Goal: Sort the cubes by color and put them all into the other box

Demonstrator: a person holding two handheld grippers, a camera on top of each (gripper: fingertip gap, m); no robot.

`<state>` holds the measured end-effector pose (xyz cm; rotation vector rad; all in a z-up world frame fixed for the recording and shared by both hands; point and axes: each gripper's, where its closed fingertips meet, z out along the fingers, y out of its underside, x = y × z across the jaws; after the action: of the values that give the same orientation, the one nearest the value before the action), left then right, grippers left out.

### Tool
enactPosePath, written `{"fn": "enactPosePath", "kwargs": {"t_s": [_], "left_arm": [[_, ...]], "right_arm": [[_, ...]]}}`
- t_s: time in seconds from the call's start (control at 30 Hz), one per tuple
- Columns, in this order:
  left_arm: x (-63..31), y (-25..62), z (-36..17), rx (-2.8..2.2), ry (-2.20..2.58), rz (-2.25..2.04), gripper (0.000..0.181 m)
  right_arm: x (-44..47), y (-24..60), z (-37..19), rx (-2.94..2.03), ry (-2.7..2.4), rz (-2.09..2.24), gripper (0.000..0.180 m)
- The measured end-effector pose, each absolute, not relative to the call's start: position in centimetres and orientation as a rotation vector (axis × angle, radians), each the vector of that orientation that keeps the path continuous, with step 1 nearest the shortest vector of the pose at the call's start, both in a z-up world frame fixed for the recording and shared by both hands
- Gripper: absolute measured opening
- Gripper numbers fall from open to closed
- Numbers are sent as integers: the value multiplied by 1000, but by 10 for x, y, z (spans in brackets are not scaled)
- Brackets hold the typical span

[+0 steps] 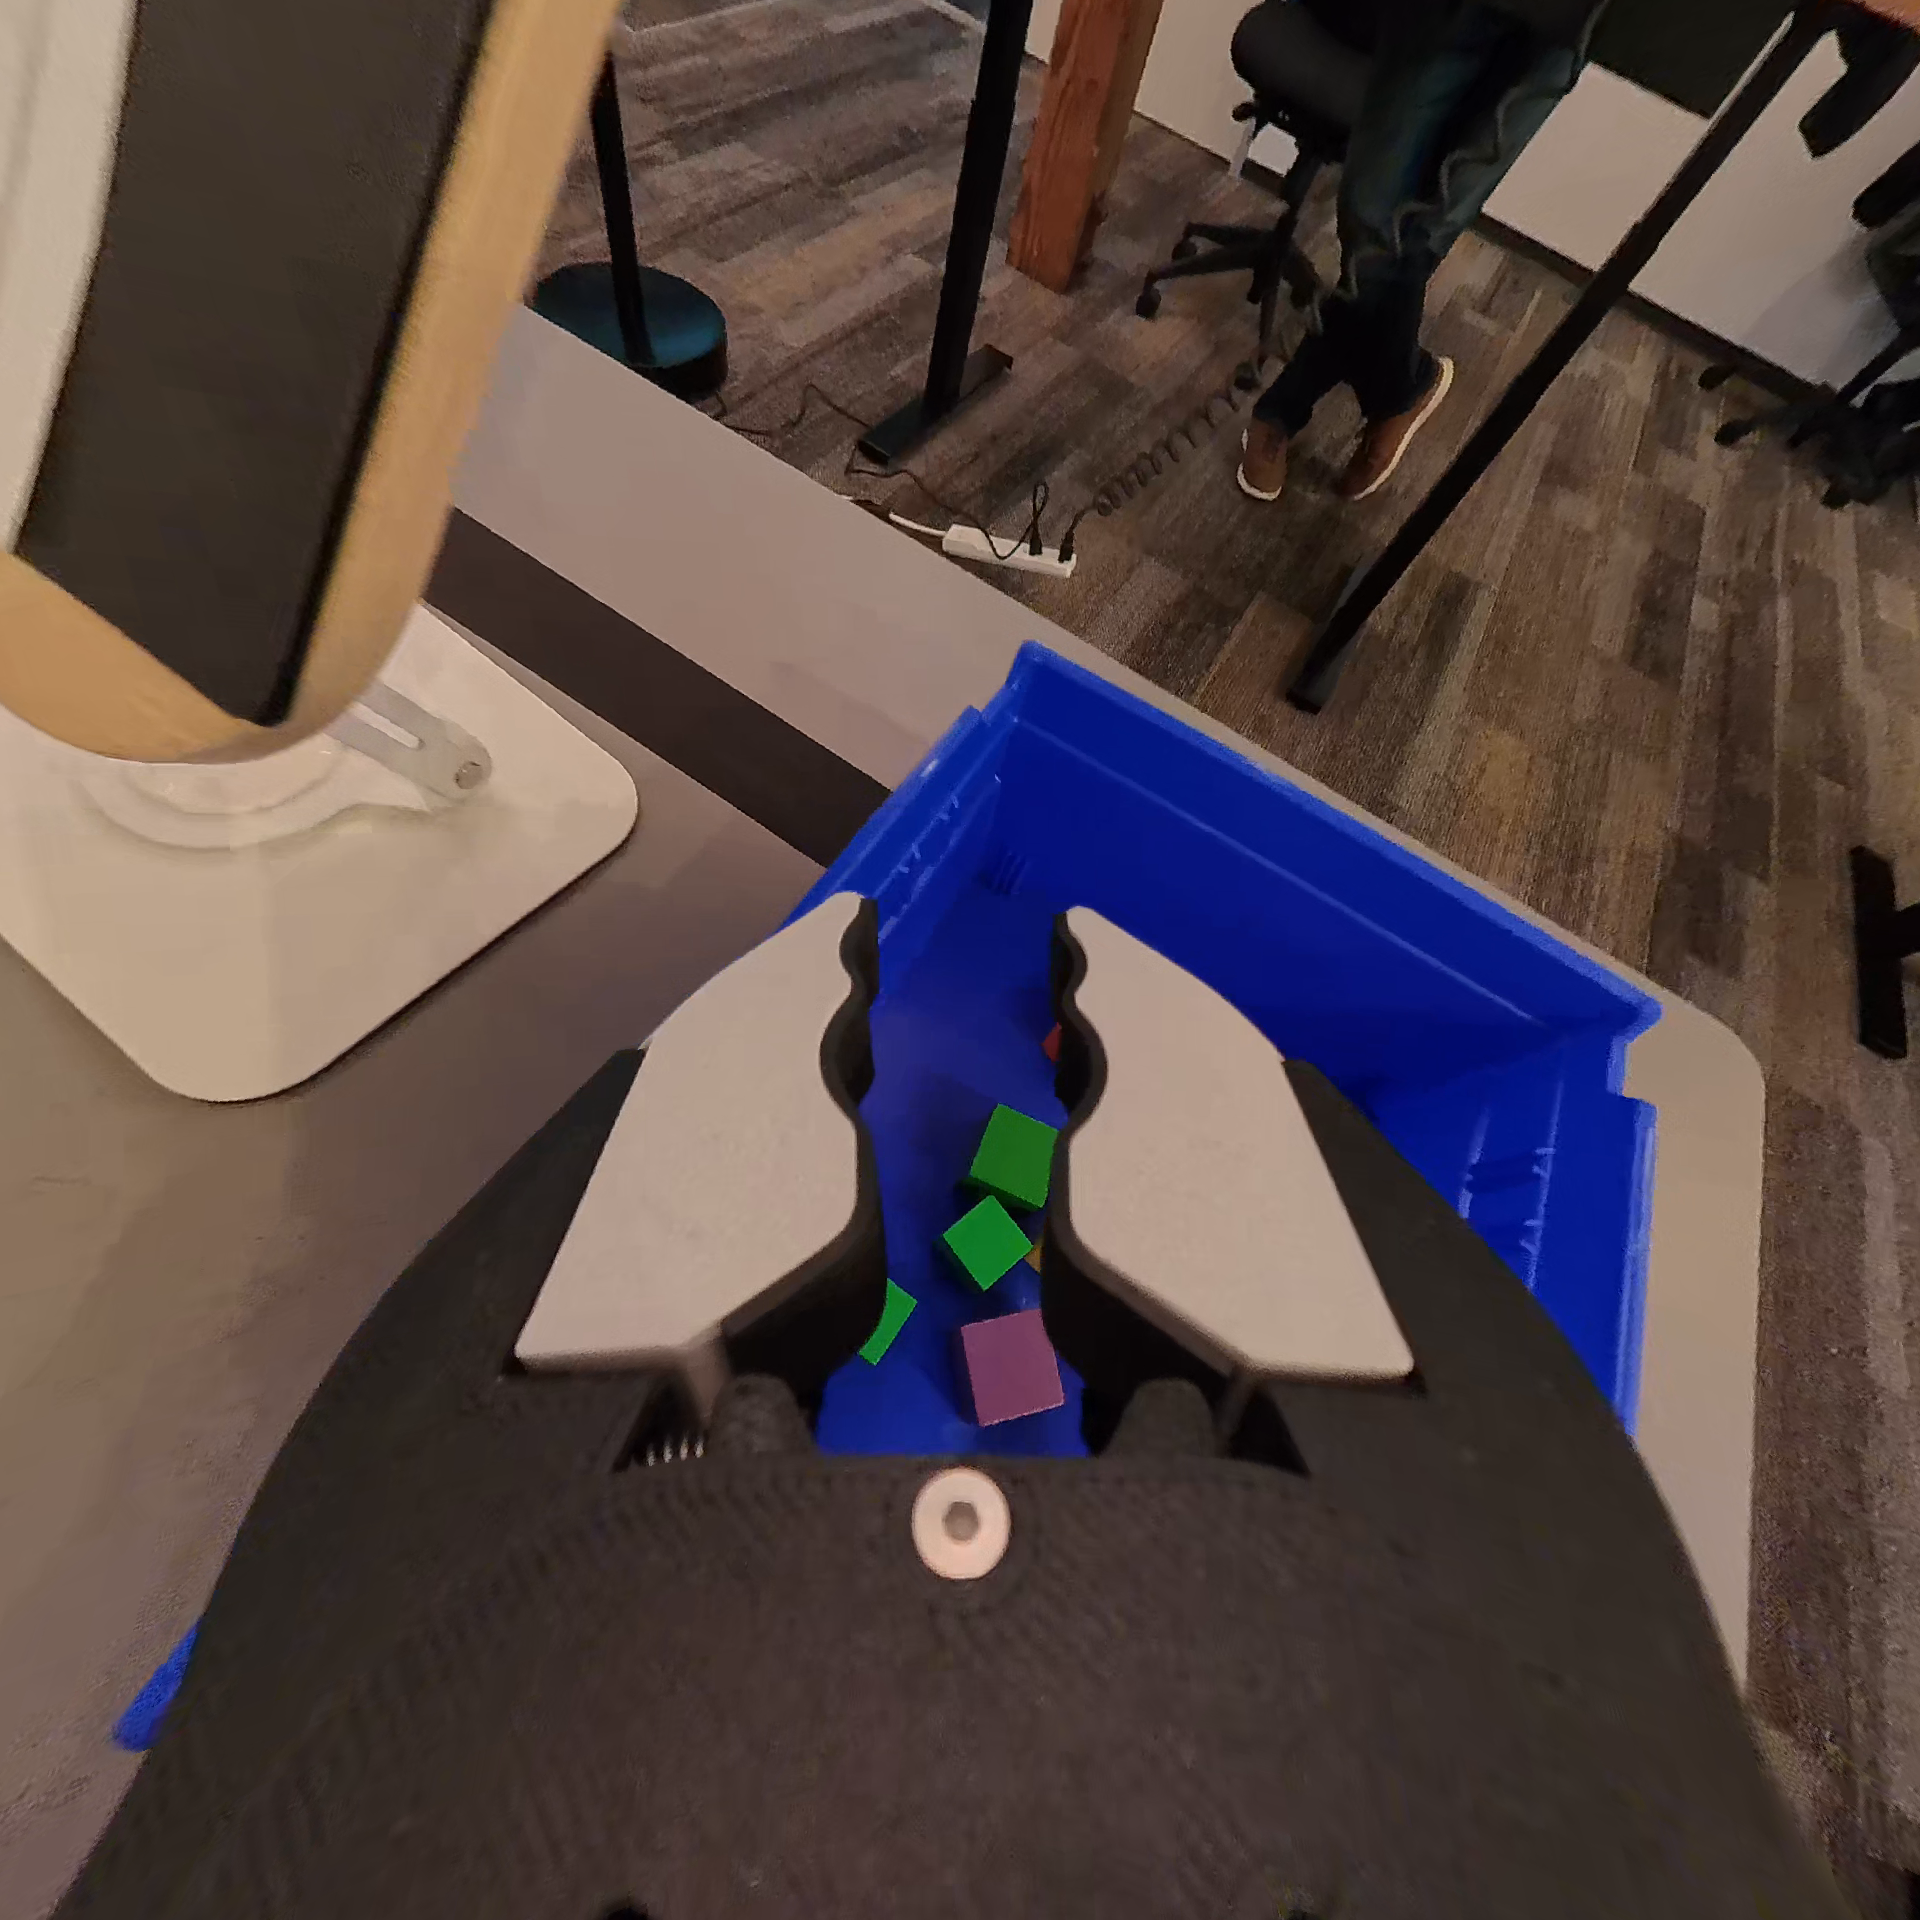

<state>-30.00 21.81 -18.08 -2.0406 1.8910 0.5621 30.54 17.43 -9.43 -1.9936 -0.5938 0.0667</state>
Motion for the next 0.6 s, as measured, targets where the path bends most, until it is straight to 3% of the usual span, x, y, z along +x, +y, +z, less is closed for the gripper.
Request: {"fn": "enactPosePath", "kwargs": {"t_s": [0.2,0.4,0.6], "left_arm": [[-267,185,-143,-1922,1674,242,23],[-259,165,-144,-1907,1637,106,23],[-213,123,-102,-1772,1500,-403,22]], "right_arm": [[287,157,-59,-1898,-639,72,32],[256,135,-26,-1799,-718,65,32],[196,91,16,-1510,-972,32,40]]}}
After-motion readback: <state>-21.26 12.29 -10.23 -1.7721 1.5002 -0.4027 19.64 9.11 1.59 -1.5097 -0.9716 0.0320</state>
